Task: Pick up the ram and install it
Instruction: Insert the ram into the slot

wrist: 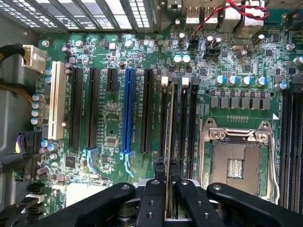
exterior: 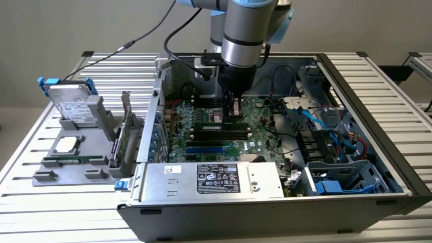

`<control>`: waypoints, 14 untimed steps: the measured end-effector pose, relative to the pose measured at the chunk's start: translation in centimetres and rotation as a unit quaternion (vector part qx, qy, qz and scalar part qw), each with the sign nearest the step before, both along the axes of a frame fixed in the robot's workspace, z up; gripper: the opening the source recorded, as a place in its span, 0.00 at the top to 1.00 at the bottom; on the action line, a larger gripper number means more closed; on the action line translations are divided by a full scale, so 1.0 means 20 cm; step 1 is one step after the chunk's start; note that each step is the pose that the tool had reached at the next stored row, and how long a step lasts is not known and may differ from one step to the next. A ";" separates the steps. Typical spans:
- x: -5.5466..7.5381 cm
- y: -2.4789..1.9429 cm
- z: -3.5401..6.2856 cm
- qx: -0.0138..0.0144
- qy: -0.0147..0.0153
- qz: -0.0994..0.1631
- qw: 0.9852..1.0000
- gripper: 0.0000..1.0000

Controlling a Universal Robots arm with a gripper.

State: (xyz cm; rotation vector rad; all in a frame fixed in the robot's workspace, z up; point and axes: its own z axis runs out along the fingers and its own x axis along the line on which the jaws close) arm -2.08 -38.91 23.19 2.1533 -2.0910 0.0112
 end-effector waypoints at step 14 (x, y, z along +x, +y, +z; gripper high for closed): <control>0.00 0.000 -0.032 -0.007 0.000 0.000 1.000 0.86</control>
